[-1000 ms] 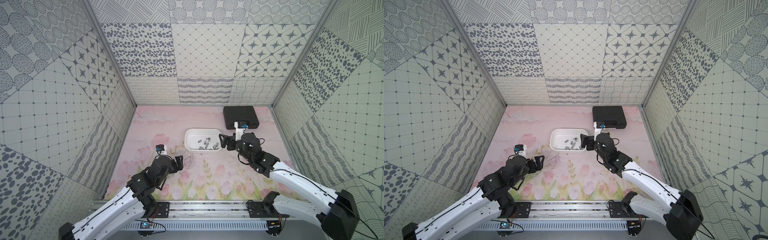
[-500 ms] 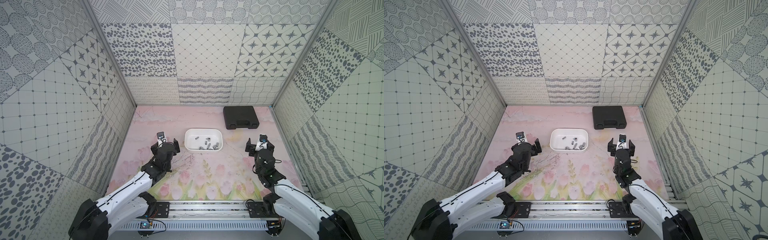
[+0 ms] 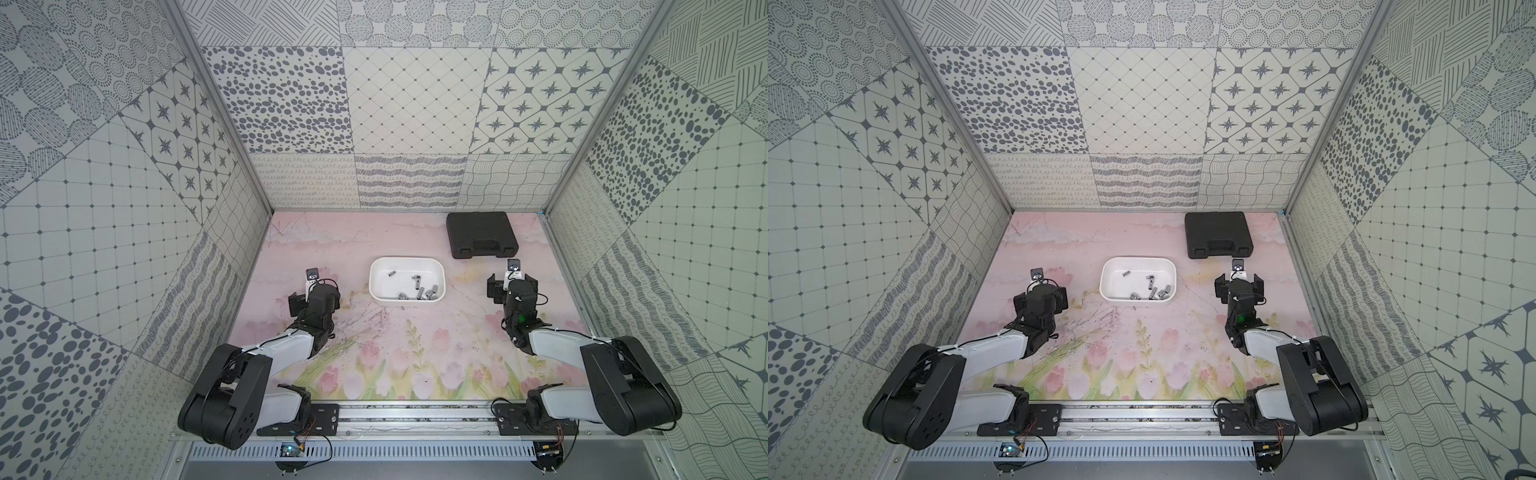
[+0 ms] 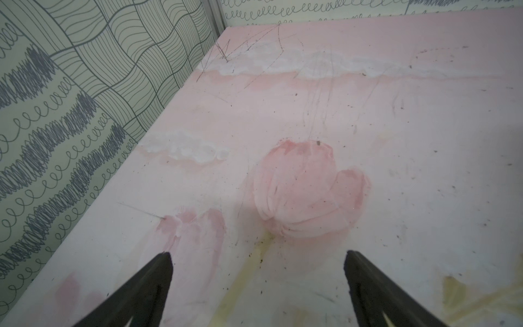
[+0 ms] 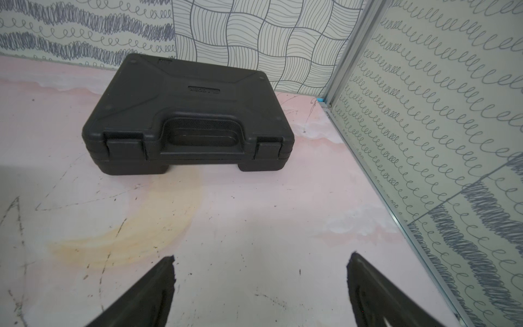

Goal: Put the socket on the desktop into the storage box
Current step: Reset both arms

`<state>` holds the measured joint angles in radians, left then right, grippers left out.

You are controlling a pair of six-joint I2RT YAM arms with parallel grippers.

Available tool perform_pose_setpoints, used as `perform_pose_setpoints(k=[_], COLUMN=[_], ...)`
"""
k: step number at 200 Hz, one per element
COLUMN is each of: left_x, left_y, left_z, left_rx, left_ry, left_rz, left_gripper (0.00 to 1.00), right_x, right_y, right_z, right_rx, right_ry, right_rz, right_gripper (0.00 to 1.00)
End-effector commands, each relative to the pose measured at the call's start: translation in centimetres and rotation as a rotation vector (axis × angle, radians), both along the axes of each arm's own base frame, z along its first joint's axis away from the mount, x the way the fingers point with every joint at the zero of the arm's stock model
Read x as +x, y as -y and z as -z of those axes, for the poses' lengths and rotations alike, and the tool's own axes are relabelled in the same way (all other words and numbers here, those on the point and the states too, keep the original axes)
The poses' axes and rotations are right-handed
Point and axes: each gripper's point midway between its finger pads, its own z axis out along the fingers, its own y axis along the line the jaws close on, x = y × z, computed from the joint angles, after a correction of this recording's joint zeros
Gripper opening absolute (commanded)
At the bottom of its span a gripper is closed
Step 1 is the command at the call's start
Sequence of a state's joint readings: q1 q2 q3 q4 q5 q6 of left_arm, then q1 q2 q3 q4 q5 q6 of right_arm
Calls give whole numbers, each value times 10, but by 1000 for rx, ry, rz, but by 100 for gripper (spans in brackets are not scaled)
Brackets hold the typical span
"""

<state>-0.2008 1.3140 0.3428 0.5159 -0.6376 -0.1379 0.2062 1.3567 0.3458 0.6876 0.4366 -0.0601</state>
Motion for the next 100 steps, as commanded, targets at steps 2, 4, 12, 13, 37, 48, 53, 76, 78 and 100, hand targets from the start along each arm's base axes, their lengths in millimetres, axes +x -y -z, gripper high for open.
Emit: perform_pose_setpoints(k=[2, 4, 12, 13, 37, 48, 53, 76, 78, 100], left_x=[25, 26, 30, 30, 47, 54, 53, 56, 56, 56], left_y=[23, 23, 24, 24, 32, 28, 29, 27, 27, 25], left_z=[-32, -32, -28, -27, 0, 2, 5, 8, 8, 8], left_rx=[-93, -90, -97, -100, -133, -111, -137, -157, -160, -161], left_ry=[231, 234, 231, 232, 171, 162, 127, 103, 101, 106], left_rz=[204, 213, 219, 220, 279, 256, 250, 244, 246, 245], left_gripper=[99, 99, 99, 99, 99, 100, 99, 99, 99, 99], right_x=[13, 14, 18, 19, 30, 31, 30, 31, 32, 31], right_y=[-4, -4, -3, -3, 1, 10, 11, 12, 11, 12], right_z=[-15, -14, -8, -6, 11, 14, 13, 15, 15, 16], right_rx=[89, 93, 111, 112, 151, 172, 178, 203, 204, 202], right_ry=[114, 115, 111, 108, 42, 75, 85, 50, 50, 43], right_rz=[-49, -52, -60, -61, -73, -35, -38, -62, -63, -62], right_gripper=[97, 97, 97, 97, 97, 97, 97, 97, 97, 97])
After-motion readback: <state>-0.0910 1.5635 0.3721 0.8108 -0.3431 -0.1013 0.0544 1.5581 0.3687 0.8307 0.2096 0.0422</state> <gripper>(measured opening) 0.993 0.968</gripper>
